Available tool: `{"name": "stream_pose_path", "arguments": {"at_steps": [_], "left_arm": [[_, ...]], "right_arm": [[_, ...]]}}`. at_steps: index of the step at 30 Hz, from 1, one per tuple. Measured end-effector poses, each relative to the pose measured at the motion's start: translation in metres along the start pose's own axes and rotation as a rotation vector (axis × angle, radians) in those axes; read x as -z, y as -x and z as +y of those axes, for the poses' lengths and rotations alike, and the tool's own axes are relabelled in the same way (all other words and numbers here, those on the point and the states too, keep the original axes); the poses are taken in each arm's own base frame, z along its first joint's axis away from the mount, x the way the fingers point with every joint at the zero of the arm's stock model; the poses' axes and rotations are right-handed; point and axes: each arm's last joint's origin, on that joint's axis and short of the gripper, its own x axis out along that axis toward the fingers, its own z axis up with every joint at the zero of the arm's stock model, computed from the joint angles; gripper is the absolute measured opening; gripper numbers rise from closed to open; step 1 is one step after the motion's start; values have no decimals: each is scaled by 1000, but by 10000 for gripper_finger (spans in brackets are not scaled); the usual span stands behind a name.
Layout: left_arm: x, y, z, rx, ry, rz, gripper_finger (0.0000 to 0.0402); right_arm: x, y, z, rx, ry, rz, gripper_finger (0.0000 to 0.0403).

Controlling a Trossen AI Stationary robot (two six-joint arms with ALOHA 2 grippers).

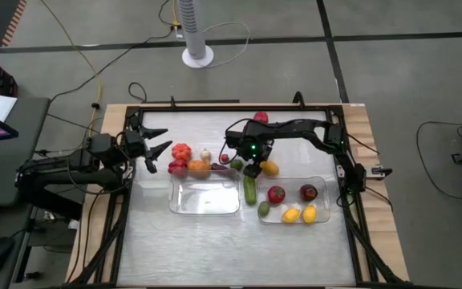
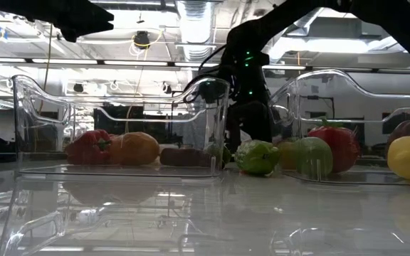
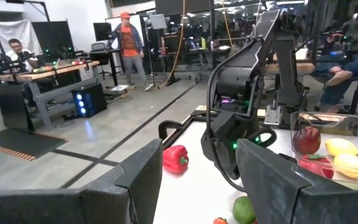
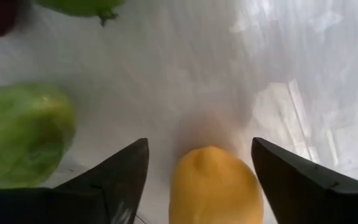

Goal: Sort produce into baskets
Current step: Put the lemon into the right transparent bin

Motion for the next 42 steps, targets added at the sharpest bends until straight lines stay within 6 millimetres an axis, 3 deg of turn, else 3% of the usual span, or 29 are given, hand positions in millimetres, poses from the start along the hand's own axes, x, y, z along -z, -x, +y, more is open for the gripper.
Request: {"name": "stream_pose_path", "arguments": {"at_steps": [10, 13, 17, 22, 27, 34, 37, 42], "left_arm": [[0, 0, 0, 0, 0, 1, 192], [0, 0, 0, 0, 0, 1, 192], [0, 0, 0, 0, 0, 1, 192], [0, 0, 0, 0, 0, 1, 192], [0, 0, 0, 0, -7, 2, 192], [1, 0, 0, 1, -2, 14, 192], [3, 0, 0, 2, -3, 29, 192], [3, 0, 0, 2, -2, 30, 192]], "right_arm": [[1, 0, 0, 2, 13, 10, 200], [2, 3, 0, 2, 37, 7, 183], [4, 8, -2, 0, 54, -1, 194], [11, 19, -3, -1, 63, -3, 236], [23, 45, -4, -11, 68, -83, 268], [46, 80, -7, 5, 115, -248, 277], [58, 79, -11, -38, 158, -371, 277], [83, 55, -24, -102, 124, -526, 277]]}}
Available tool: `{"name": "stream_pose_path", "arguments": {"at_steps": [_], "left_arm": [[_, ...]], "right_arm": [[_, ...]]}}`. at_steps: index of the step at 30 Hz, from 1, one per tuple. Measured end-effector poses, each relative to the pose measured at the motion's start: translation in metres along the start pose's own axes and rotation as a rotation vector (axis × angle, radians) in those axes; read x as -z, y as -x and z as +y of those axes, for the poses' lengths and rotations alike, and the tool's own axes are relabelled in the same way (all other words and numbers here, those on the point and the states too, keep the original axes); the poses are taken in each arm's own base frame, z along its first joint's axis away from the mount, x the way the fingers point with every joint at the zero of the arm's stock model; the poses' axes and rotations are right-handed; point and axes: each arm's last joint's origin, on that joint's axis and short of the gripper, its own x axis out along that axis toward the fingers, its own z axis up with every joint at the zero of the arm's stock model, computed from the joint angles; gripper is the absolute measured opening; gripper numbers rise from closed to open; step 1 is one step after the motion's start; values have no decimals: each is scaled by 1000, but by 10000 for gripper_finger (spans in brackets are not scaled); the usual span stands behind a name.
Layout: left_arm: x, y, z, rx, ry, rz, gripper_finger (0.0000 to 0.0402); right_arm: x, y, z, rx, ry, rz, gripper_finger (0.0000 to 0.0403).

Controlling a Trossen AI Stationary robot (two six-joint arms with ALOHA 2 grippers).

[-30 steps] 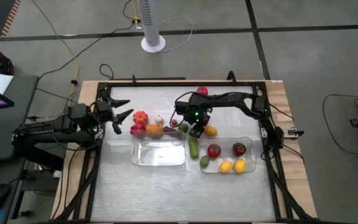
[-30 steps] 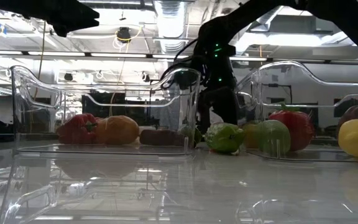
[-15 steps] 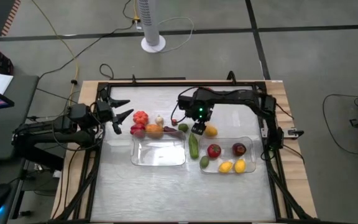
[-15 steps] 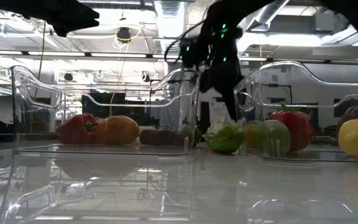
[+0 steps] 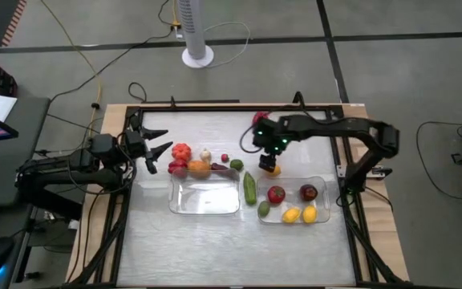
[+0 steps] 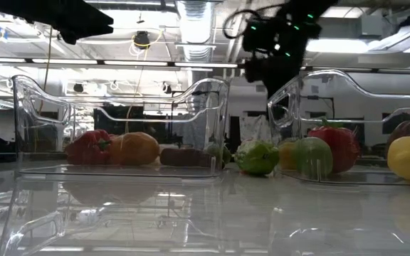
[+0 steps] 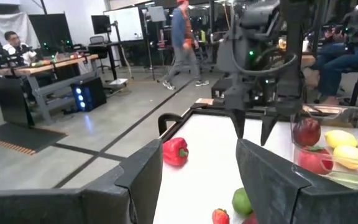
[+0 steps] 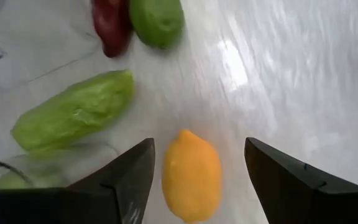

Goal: Sort produce into baskets
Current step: Put the lemon into the right transparent bin

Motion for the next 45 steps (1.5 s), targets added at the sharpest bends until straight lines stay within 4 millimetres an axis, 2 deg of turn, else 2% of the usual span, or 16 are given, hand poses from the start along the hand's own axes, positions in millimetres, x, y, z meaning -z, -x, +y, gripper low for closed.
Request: {"name": "stream_pose_path", "arguments": {"at_steps": [5, 8, 20, 28, 34, 39, 45], "left_arm": [[-3, 0, 0, -2, 9, -26, 192], [-4, 0, 0, -3, 12, -37, 192], [-2, 0, 0, -1, 9, -18, 192], [-2, 0, 0, -1, 8, -17, 192], [-2, 0, 0, -1, 5, -17, 192], [-2, 0, 0, -1, 4, -16, 192], [-2, 0, 0, -1, 3, -17, 192]], "right_arm": [[31, -18, -3, -20, -27, 16, 277], [38, -25, 2, -42, -6, 58, 277], [44, -31, 15, 46, 64, 73, 277], [55, -45, 11, 47, 66, 59, 282], [56, -46, 10, 71, 98, 57, 293], [56, -46, 10, 73, 101, 57, 275], [56, -46, 10, 77, 102, 56, 229]]}}
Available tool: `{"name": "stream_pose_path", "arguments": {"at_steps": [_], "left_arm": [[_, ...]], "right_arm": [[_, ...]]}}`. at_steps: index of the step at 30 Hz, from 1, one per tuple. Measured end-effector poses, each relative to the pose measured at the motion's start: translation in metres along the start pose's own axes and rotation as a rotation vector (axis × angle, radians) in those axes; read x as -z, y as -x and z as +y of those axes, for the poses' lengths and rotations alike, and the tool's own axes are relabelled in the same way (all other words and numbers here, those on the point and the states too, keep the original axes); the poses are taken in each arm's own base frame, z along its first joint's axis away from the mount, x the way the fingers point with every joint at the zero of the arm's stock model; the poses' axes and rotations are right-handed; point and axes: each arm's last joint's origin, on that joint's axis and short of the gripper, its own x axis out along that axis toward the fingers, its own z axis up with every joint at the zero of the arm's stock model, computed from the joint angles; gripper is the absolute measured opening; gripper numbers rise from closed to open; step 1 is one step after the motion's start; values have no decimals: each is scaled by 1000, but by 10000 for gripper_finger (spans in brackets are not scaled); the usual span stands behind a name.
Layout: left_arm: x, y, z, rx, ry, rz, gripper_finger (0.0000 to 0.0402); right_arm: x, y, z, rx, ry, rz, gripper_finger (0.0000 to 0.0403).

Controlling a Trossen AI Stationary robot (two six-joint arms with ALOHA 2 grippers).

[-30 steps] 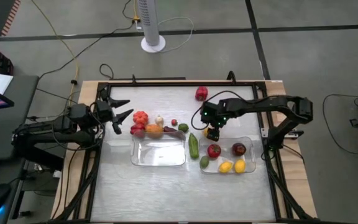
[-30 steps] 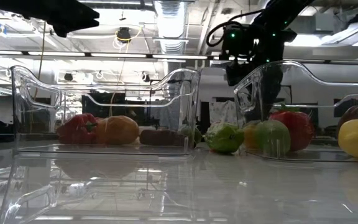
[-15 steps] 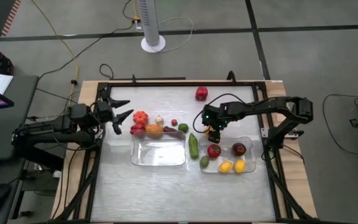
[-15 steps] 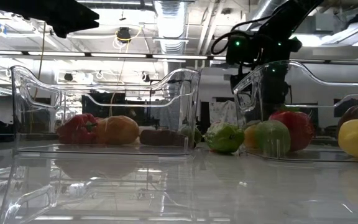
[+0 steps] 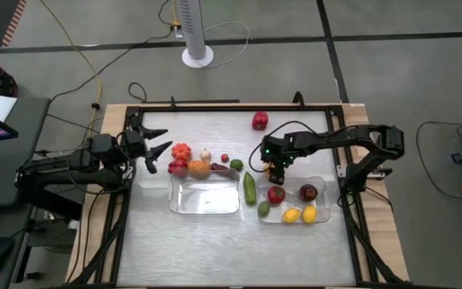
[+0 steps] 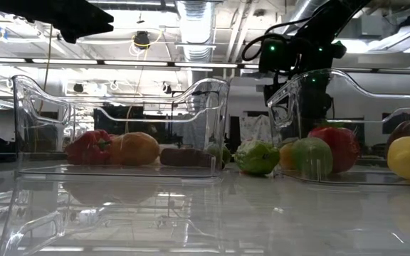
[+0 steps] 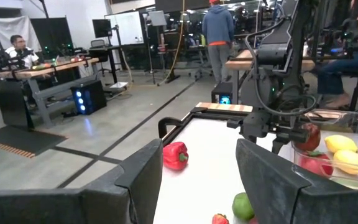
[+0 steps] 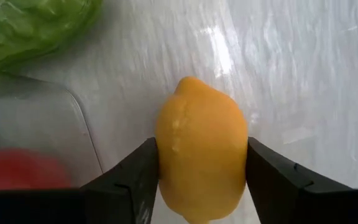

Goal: Sort produce into baskets
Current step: Put the lemon into the right transparent bin

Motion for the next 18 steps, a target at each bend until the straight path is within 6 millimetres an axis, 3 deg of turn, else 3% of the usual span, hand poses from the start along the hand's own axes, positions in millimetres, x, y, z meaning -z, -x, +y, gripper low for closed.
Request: {"name": "stream_pose_path", "arguments": {"at_steps": [8, 18], "left_arm": [[0, 0, 0, 0, 0, 0, 192], [0, 0, 0, 0, -6, 1, 192]], "right_arm": [[-10, 9, 0, 4, -17, -24, 229], [-42, 78, 0, 54, -78, 41, 231]]}}
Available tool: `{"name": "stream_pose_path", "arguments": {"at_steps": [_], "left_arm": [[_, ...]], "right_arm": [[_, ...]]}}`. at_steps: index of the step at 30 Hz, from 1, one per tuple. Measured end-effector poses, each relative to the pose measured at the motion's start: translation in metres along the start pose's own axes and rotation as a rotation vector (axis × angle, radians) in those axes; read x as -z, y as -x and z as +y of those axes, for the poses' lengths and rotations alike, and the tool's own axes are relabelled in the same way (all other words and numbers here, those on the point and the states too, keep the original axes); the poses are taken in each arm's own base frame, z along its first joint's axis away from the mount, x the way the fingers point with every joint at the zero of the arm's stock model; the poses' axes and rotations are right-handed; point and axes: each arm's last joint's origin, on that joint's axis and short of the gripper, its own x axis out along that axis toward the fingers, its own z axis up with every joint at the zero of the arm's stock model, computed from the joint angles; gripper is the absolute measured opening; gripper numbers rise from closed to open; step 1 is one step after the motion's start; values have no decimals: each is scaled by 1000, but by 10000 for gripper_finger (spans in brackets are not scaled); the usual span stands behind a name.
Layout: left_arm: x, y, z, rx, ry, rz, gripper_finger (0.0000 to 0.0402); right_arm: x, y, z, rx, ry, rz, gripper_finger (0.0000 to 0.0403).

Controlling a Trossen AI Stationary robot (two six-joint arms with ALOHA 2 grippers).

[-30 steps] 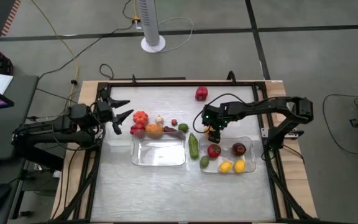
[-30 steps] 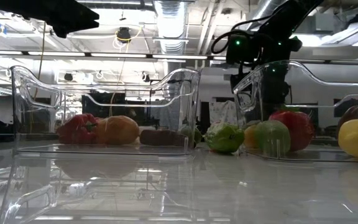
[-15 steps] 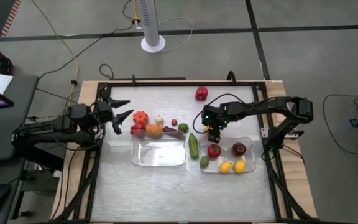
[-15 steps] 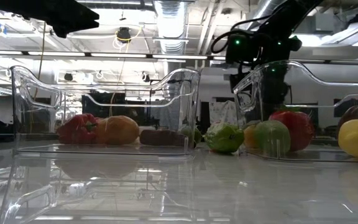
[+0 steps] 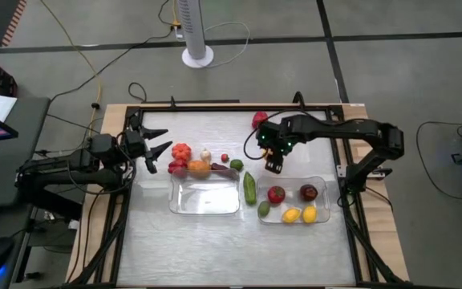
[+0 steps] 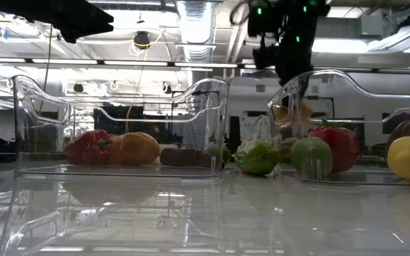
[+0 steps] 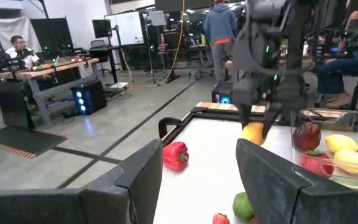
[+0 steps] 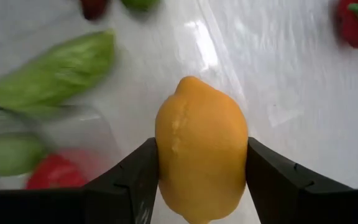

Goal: Sort produce into baskets
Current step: Put the lemon into the right transparent bin

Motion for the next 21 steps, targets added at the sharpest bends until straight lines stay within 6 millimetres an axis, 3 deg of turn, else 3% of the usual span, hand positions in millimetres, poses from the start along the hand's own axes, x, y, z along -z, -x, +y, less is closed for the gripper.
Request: {"name": "stream_pose_path", "arguments": {"at_steps": [5, 12, 17, 21], "left_arm": [[0, 0, 0, 0, -3, 0, 192], [0, 0, 0, 0, 2, 0, 192], [0, 0, 0, 0, 7, 0, 192], [0, 0, 0, 0, 3, 1, 192]], "right_arm": [[-5, 24, 15, -16, -3, -9, 232], [-12, 30, 51, -142, 79, -135, 234], [-2, 32, 71, -223, 40, -65, 234], [10, 31, 85, -183, -4, -9, 238]]}}
